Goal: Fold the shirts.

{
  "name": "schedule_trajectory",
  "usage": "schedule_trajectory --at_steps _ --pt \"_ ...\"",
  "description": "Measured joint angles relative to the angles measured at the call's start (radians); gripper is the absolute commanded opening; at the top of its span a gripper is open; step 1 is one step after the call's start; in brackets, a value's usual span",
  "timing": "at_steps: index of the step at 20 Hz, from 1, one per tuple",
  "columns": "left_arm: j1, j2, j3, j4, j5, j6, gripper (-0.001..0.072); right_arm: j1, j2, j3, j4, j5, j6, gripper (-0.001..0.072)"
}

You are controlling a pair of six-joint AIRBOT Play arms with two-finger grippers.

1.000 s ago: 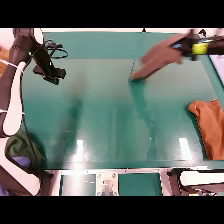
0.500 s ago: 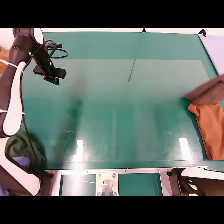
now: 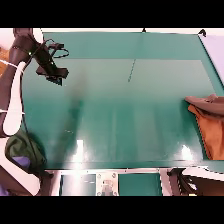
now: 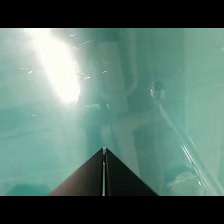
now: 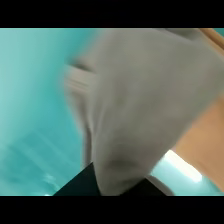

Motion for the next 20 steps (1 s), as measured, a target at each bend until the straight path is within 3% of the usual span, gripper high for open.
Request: schedule_trajectory --at_steps 2,3,4,5,7,9,10,11,16,20 --pt "0.000 0.000 0.000 -0.011 -0.006 0.000 0.0030 -0.001 0.004 -0.056 -0.117 0.044 0.025 0.0027" --pt "0.000 0.000 0.000 -0.013 -0.007 0.000 0.0030 -0.002 0.005 -0.091 -0.172 0.058 0.034 0.0212" --pt "0.000 0.000 0.000 -0.017 -0.008 0.000 0.0030 -0.003 0.005 -0.125 -0.217 0.067 0.041 0.0566" --pt "0.000 0.000 0.000 -0.018 -0.010 0.000 0.0030 -0.005 0.005 -0.162 -0.255 0.075 0.046 0.0608" --pt "0.000 0.000 0.000 -0.021 -0.011 0.000 0.0030 -0.005 -0.001 -0.219 -0.303 0.080 0.056 0.0608" --pt "0.000 0.000 0.000 -0.022 -0.011 0.001 0.0030 -0.004 -0.008 -0.247 -0.327 0.083 0.081 0.0593" --pt "0.000 0.000 0.000 -0.023 -0.010 0.001 0.0030 0.000 -0.011 -0.251 -0.329 0.083 0.092 0.0353" --pt "0.000 0.000 0.000 -0.024 -0.009 0.001 0.0030 0.007 -0.013 -0.250 -0.314 0.078 0.100 0.0025" --pt "0.000 0.015 -0.003 -0.028 -0.009 -0.014 0.0029 0.111 -0.006 -0.198 -0.138 -0.025 0.052 0.0018" --pt "-0.027 0.112 -0.104 -0.069 0.034 -0.050 0.0029 0.334 0.070 -0.267 -0.002 -0.196 -0.029 0.0017"
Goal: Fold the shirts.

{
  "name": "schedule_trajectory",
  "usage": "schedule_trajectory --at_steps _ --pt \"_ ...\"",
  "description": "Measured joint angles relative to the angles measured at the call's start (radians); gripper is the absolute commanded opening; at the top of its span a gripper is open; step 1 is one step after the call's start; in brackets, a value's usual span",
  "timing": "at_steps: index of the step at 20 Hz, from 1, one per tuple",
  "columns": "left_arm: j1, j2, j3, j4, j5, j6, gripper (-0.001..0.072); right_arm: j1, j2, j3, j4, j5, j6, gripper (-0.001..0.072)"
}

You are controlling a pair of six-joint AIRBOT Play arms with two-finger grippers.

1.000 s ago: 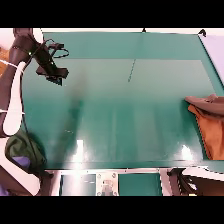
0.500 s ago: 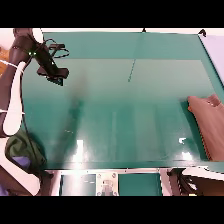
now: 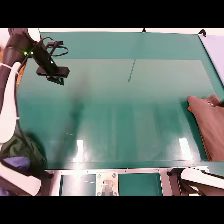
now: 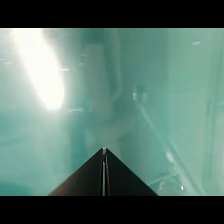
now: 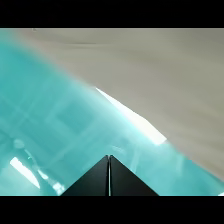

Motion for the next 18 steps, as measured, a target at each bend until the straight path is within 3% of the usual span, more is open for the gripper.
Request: schedule_trajectory --at_steps 5,10,18 --pt "-0.123 0.272 -0.384 -0.014 0.109 -0.047 0.0029 0.354 0.160 -0.286 0.058 -0.159 -0.079 0.0018" --pt "-0.262 0.594 -0.827 -0.019 0.240 -0.159 0.0030 0.669 0.308 -0.589 0.102 -0.298 -0.093 0.0019" --pt "-0.312 0.760 -1.019 -0.014 0.282 -0.222 0.0030 0.912 0.357 -0.693 0.143 -0.341 -0.093 0.0020"
